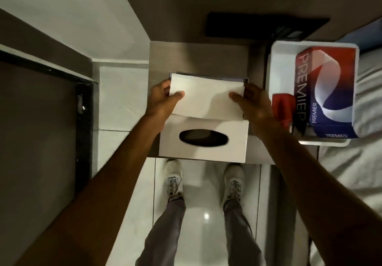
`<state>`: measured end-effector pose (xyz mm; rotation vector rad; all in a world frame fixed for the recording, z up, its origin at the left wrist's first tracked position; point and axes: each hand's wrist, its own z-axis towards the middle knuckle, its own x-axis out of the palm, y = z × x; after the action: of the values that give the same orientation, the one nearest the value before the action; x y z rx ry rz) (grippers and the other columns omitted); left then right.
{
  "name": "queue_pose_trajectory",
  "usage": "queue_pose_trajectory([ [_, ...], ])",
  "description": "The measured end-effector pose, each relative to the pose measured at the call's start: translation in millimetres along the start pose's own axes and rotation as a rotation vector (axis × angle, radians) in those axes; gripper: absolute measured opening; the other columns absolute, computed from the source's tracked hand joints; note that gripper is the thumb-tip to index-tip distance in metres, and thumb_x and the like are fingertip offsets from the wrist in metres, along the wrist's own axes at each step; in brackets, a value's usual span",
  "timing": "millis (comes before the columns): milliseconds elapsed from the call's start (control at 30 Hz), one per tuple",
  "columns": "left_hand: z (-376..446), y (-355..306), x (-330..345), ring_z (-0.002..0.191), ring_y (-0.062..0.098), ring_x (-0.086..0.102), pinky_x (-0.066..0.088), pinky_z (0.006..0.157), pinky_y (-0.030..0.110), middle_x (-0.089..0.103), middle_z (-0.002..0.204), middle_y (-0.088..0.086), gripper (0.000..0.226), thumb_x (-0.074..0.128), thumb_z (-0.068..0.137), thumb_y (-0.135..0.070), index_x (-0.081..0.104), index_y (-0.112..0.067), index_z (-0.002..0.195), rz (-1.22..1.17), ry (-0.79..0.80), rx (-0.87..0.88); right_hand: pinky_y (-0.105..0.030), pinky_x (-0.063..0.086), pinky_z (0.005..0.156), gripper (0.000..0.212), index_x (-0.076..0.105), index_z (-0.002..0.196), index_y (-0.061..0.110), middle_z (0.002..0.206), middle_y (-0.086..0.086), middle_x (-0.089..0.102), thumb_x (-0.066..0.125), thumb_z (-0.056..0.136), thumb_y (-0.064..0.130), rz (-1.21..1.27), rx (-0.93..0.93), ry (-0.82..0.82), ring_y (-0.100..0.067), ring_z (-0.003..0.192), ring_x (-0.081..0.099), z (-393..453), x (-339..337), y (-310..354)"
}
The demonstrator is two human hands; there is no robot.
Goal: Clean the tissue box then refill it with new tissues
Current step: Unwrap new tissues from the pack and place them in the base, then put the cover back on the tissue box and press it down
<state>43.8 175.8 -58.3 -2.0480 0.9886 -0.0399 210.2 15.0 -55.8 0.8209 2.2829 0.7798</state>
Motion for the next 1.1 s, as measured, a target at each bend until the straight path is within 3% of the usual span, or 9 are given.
queue_pose_trajectory([
  [133, 27, 7, 15, 0.104, 0.024, 0.072, 0.057, 0.085, 0.028, 0.075, 0.110, 0.003, 0.032, 0.073, 0.088, -0.008, 0.071, -0.015, 0.119, 0.222, -0.013, 0.005, -0.046, 0.060, 0.090, 0.036, 0.069, 0.118, 0.011, 0.112, -0.014, 0.075, 0.079, 0.084, 0.011, -0.128, -0.008, -0.158, -0.031, 0.103, 0.071, 30, 19, -17],
  [233, 31, 9, 22, 0.103, 0.027, 0.072, 0.050, 0.071, 0.019, 0.075, 0.114, 0.009, 0.033, 0.068, 0.088, -0.003, 0.069, -0.010, 0.120, 0.290, -0.030, 0.016, -0.029, 0.058, 0.085, 0.037, 0.071, 0.119, 0.016, 0.108, -0.006, 0.077, 0.078, 0.084, 0.018, -0.237, -0.068, -0.220, -0.023, 0.097, 0.072, 41, 26, -21],
  [433, 20, 3, 22, 0.126, 0.030, 0.063, 0.053, 0.106, 0.034, 0.067, 0.136, 0.016, 0.042, 0.065, 0.095, -0.008, 0.059, -0.003, 0.137, 0.352, -0.087, 0.054, -0.018, 0.045, 0.087, 0.033, 0.071, 0.122, 0.013, 0.115, -0.006, 0.076, 0.072, 0.091, 0.020, -0.496, -0.200, -0.208, -0.024, 0.109, 0.070, 39, 30, -19],
  [567, -3, 6, 12, 0.129, 0.025, 0.063, 0.042, 0.104, 0.013, 0.066, 0.139, 0.012, 0.044, 0.060, 0.101, -0.009, 0.055, -0.008, 0.144, 0.377, -0.188, 0.222, -0.025, 0.051, 0.094, 0.039, 0.062, 0.134, 0.014, 0.125, -0.007, 0.071, 0.065, 0.095, 0.019, -0.519, -0.222, -0.233, -0.026, 0.116, 0.066, 24, 25, -9],
  [633, -22, 19, 3, 0.130, 0.025, 0.062, 0.050, 0.112, 0.030, 0.066, 0.138, 0.011, 0.040, 0.059, 0.101, -0.010, 0.059, -0.011, 0.141, 0.364, -0.321, 0.310, -0.022, 0.054, 0.092, 0.035, 0.062, 0.132, 0.014, 0.125, -0.006, 0.071, 0.062, 0.098, 0.017, -0.517, -0.302, -0.283, -0.021, 0.110, 0.069, 3, 16, -9],
  [700, -40, 40, -6, 0.128, 0.030, 0.061, 0.052, 0.110, 0.041, 0.064, 0.134, 0.015, 0.039, 0.062, 0.099, -0.017, 0.060, -0.011, 0.137, 0.337, -0.381, 0.239, -0.034, 0.061, 0.087, 0.025, 0.063, 0.123, 0.012, 0.114, -0.006, 0.071, 0.058, 0.100, 0.019, -0.497, -0.369, -0.321, -0.019, 0.101, 0.069, -26, 8, -20],
  [833, -60, 75, -8, 0.126, 0.032, 0.058, 0.051, 0.107, 0.044, 0.060, 0.134, 0.014, 0.050, 0.068, 0.094, -0.041, 0.059, -0.012, 0.134, 0.306, -0.172, -0.083, -0.037, 0.058, 0.086, 0.044, 0.055, 0.128, 0.012, 0.125, -0.008, 0.060, 0.061, 0.097, 0.043, -0.406, -0.124, -0.293, -0.022, 0.110, 0.061, -76, 6, -66],
  [933, -69, 83, 2, 0.128, 0.023, 0.055, 0.049, 0.102, 0.028, 0.057, 0.135, 0.003, 0.057, 0.074, 0.091, -0.042, 0.057, -0.013, 0.137, 0.300, -0.133, -0.042, -0.040, 0.055, 0.094, 0.070, 0.043, 0.143, 0.015, 0.139, -0.009, 0.051, 0.066, 0.090, 0.055, -0.314, 0.098, -0.149, -0.027, 0.124, 0.054, -86, 14, -88],
  [1100, -80, 82, 8, 0.120, 0.016, 0.062, 0.047, 0.082, 0.008, 0.063, 0.129, -0.002, 0.061, 0.078, 0.089, -0.034, 0.052, -0.012, 0.141, 0.214, -0.132, -0.012, -0.050, 0.050, 0.107, 0.086, 0.033, 0.151, 0.015, 0.145, -0.009, 0.048, 0.073, 0.085, 0.054, -0.278, 0.105, -0.168, -0.030, 0.131, 0.050, -87, 18, -99],
])
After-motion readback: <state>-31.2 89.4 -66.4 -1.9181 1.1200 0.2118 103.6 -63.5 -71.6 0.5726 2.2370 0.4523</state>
